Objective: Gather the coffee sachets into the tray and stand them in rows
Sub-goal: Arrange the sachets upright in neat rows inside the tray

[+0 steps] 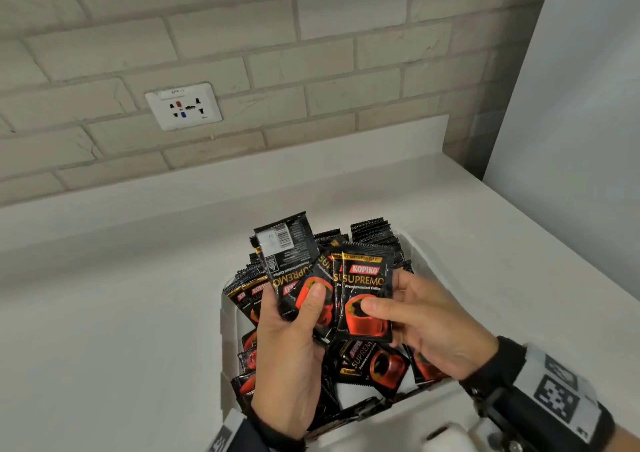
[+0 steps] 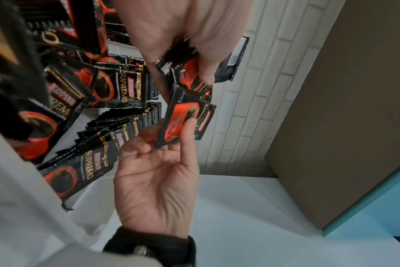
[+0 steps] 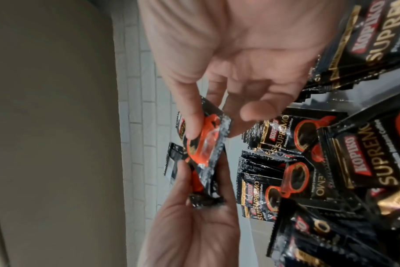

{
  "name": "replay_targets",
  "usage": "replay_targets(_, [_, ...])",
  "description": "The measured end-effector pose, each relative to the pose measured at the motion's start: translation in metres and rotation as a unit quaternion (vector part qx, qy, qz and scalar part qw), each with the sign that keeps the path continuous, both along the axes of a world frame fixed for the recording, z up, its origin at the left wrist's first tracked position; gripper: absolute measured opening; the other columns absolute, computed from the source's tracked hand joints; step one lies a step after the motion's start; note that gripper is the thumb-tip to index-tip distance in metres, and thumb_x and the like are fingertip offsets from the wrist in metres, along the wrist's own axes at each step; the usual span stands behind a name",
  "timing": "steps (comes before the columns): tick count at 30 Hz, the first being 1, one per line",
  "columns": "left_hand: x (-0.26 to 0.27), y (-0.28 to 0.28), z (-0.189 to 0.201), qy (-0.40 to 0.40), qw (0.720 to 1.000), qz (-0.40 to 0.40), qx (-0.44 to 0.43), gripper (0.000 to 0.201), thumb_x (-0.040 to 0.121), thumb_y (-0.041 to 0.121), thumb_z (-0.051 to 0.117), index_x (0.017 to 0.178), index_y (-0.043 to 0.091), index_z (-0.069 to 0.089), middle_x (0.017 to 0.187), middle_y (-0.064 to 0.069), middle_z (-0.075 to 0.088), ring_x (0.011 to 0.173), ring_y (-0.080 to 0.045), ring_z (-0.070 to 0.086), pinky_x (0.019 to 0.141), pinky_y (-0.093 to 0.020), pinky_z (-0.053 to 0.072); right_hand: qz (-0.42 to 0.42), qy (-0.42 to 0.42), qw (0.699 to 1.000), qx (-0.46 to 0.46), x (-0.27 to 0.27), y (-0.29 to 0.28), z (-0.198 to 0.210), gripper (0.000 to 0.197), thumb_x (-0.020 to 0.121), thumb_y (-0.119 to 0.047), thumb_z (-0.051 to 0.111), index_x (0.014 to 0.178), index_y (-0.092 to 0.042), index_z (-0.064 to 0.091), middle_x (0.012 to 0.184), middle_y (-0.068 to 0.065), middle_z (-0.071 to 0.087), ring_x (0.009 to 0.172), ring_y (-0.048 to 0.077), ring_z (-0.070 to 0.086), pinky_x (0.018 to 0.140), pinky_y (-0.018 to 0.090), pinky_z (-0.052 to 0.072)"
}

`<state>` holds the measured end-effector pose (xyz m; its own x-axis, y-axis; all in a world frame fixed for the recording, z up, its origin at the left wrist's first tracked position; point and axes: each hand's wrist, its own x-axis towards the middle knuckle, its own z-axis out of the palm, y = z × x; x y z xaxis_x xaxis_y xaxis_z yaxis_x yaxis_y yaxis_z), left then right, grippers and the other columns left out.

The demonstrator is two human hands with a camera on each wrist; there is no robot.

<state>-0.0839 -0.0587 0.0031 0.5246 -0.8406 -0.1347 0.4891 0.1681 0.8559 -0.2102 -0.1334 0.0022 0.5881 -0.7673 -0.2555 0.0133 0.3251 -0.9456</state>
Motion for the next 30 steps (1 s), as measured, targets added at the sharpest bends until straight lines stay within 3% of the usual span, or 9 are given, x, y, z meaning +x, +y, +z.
replay_targets(4, [-0.004, 0.002, -0.002, -0.041, 0.999, -0.009, 0.004, 0.048, 0.064, 0.004, 0.066, 0.11, 0.017, 0.056, 0.09, -0.004, 0.073, 0.081, -0.019, 0.07, 0.072, -0.037, 0.059, -0.011, -0.006, 1.0, -0.001, 0.004, 0.005, -0.005, 0.058, 0.056, -0.022, 0.072, 0.108, -0.003, 0.055, 0.096, 0.018, 0.068, 0.077, 0.026, 0.063, 0.055, 0.03, 0.043])
replay_targets(9, [-0.002, 0.004, -0.003, -0.073, 0.997, 0.0, 0.013, 0.054, 0.059, 0.001, 0.068, 0.108, 0.02, 0.056, 0.087, -0.004, 0.072, 0.084, -0.023, 0.07, 0.074, -0.039, 0.056, 0.005, -0.002, 1.0, -0.008, 0.006, 0.013, -0.006, 0.035, 0.07, -0.018, 0.071, 0.102, -0.013, 0.057, 0.088, 0.006, 0.07, 0.071, 0.017, 0.067, 0.051, 0.025, 0.047])
replay_targets(13, [0.003, 0.006, 0.002, -0.072, 0.997, -0.016, 0.002, 0.069, 0.057, 0.002, 0.068, 0.122, 0.014, 0.049, 0.086, -0.002, 0.073, 0.082, -0.02, 0.07, 0.083, -0.047, 0.053, -0.02, 0.029, 0.994, -0.099, -0.002, 0.001, 0.009, 0.062, 0.048, -0.04, 0.072, 0.103, -0.018, 0.052, 0.098, 0.003, 0.066, 0.08, 0.014, 0.066, 0.067, 0.028, 0.052])
replay_targets(18, [0.003, 0.006, 0.005, -0.101, 0.994, -0.034, 0.021, 0.08, 0.055, 0.008, 0.071, 0.13, 0.015, 0.044, 0.088, -0.003, 0.073, 0.088, -0.022, 0.07, 0.093, -0.053, 0.047, 0.016, 0.082, 0.975, -0.207, -0.005, -0.015, 0.028, 0.043, 0.07, -0.008, 0.075, 0.1, -0.028, 0.051, 0.097, -0.003, 0.064, 0.073, 0.006, 0.065, 0.067, 0.024, 0.054])
replay_targets(21, [0.003, 0.006, 0.006, -0.109, 0.993, -0.027, 0.023, 0.079, 0.053, 0.011, 0.073, 0.128, 0.015, 0.046, 0.096, -0.003, 0.072, 0.095, -0.023, 0.068, 0.094, -0.052, 0.047, 0.034, 0.114, 0.954, -0.275, 0.001, -0.015, 0.029, 0.041, 0.074, -0.007, 0.073, 0.097, -0.033, 0.052, 0.097, -0.009, 0.062, 0.065, -0.004, 0.06, 0.065, 0.013, 0.05])
replay_targets(23, [0.007, 0.007, 0.005, -0.107, 0.994, -0.01, 0.021, 0.076, 0.054, 0.011, 0.072, 0.127, 0.015, 0.047, 0.098, -0.003, 0.072, 0.095, -0.022, 0.068, 0.092, -0.05, 0.049, 0.046, 0.123, 0.945, -0.299, 0.004, -0.014, 0.03, 0.038, 0.075, -0.008, 0.072, 0.096, -0.034, 0.053, 0.096, -0.013, 0.062, 0.062, -0.01, 0.057, 0.062, 0.007, 0.045])
replay_targets(25, [0.012, 0.008, 0.005, -0.104, 0.994, -0.001, 0.013, 0.055, 0.061, 0.009, 0.067, 0.114, 0.018, 0.054, 0.091, -0.002, 0.073, 0.086, -0.02, 0.069, 0.079, -0.043, 0.054, 0.074, 0.14, 0.938, -0.308, 0.007, -0.013, 0.034, 0.036, 0.075, -0.01, 0.072, 0.093, -0.035, 0.053, 0.092, -0.014, 0.064, 0.061, -0.011, 0.057, 0.059, 0.006, 0.043])
replay_targets(27, [0.016, 0.01, 0.006, -0.103, 0.995, 0.006, 0.001, 0.044, 0.065, 0.007, 0.065, 0.107, 0.018, 0.056, 0.088, -0.002, 0.072, 0.082, -0.02, 0.069, 0.069, -0.036, 0.057, 0.105, 0.153, 0.931, -0.314, 0.012, -0.011, 0.038, 0.033, 0.074, -0.011, 0.073, 0.089, -0.033, 0.055, 0.089, -0.01, 0.065, 0.068, -0.003, 0.061, 0.062, 0.011, 0.048])
replay_targets(30, [0.023, 0.01, 0.009, -0.126, 0.992, 0.028, -0.017, 0.04, 0.065, 0.007, 0.065, 0.102, 0.019, 0.057, 0.089, -0.003, 0.071, 0.082, -0.02, 0.068, 0.068, -0.035, 0.057, 0.121, 0.167, 0.914, -0.349, 0.024, -0.009, 0.048, 0.028, 0.072, -0.013, 0.073, 0.079, -0.031, 0.053, 0.085, -0.004, 0.065, 0.075, 0.01, 0.062, 0.071, 0.027, 0.052])
